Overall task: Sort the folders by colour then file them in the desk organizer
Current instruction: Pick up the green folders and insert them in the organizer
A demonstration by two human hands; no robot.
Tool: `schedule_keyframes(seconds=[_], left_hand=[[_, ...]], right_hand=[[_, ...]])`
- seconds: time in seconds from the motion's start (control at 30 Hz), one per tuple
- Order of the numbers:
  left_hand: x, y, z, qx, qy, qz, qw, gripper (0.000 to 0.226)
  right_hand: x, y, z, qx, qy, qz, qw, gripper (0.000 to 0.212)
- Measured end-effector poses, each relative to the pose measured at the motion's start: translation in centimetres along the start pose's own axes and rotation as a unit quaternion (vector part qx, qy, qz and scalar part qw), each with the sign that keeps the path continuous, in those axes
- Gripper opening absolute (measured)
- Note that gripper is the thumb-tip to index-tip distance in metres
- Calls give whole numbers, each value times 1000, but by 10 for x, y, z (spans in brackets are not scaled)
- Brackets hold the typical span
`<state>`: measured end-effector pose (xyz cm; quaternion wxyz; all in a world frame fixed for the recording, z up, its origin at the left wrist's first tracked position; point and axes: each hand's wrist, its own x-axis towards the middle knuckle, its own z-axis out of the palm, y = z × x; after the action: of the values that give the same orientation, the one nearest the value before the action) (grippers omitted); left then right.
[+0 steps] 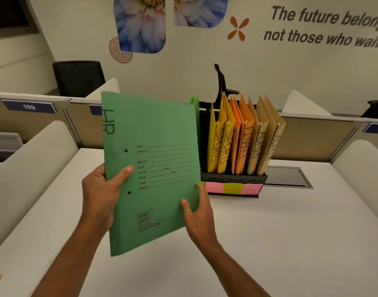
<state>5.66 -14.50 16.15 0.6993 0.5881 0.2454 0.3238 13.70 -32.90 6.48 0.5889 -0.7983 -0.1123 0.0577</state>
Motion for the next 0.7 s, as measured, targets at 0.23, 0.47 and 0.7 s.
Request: schedule_keyframes(seconds=[0.23, 0.47, 0.7], left_hand=[[26, 13, 65, -34, 56, 118, 991, 17], [43, 6, 124, -46, 131, 200, 970, 16], [56, -10, 161, -45, 101, 206, 972, 16]], right_hand=[[15, -10, 6, -16, -16, 5, 1000, 61], [52, -42, 16, 100, -44, -6, 994, 43], [103, -50, 13, 167, -13, 16, 986, 54]])
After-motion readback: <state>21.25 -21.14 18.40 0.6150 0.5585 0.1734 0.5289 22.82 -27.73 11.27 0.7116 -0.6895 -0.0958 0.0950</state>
